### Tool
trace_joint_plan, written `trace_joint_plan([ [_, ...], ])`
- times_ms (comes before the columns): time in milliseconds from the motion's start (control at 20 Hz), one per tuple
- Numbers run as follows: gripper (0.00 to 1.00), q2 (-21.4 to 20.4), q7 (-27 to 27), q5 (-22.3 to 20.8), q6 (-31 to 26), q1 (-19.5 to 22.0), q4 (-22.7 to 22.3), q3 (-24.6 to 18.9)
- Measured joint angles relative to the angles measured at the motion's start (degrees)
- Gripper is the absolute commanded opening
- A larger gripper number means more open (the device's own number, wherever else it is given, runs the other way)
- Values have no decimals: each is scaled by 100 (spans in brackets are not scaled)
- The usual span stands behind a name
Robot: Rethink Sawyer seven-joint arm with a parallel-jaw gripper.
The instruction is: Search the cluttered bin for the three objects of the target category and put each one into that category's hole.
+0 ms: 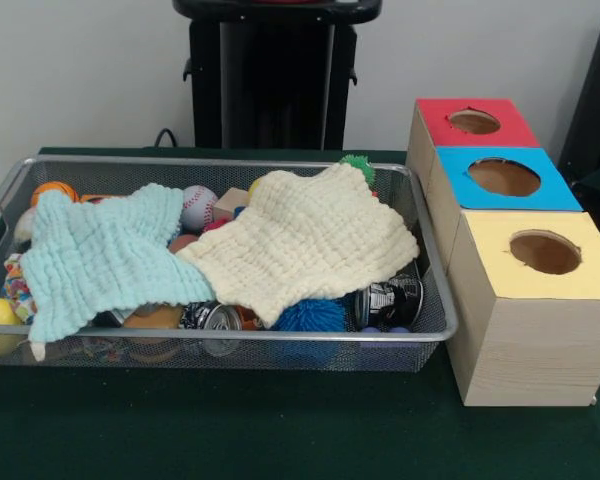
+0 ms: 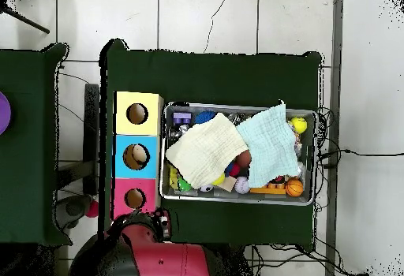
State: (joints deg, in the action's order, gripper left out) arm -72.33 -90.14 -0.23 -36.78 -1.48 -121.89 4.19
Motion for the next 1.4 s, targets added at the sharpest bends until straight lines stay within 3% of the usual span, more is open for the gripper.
trace_joint_plan([
  [350,100,294,0,-55,232,171,25,-1],
  [900,100,1538,0,-155,1635,425,465,184],
  [1400,100,2318,0,-153,2101,534,787,264],
])
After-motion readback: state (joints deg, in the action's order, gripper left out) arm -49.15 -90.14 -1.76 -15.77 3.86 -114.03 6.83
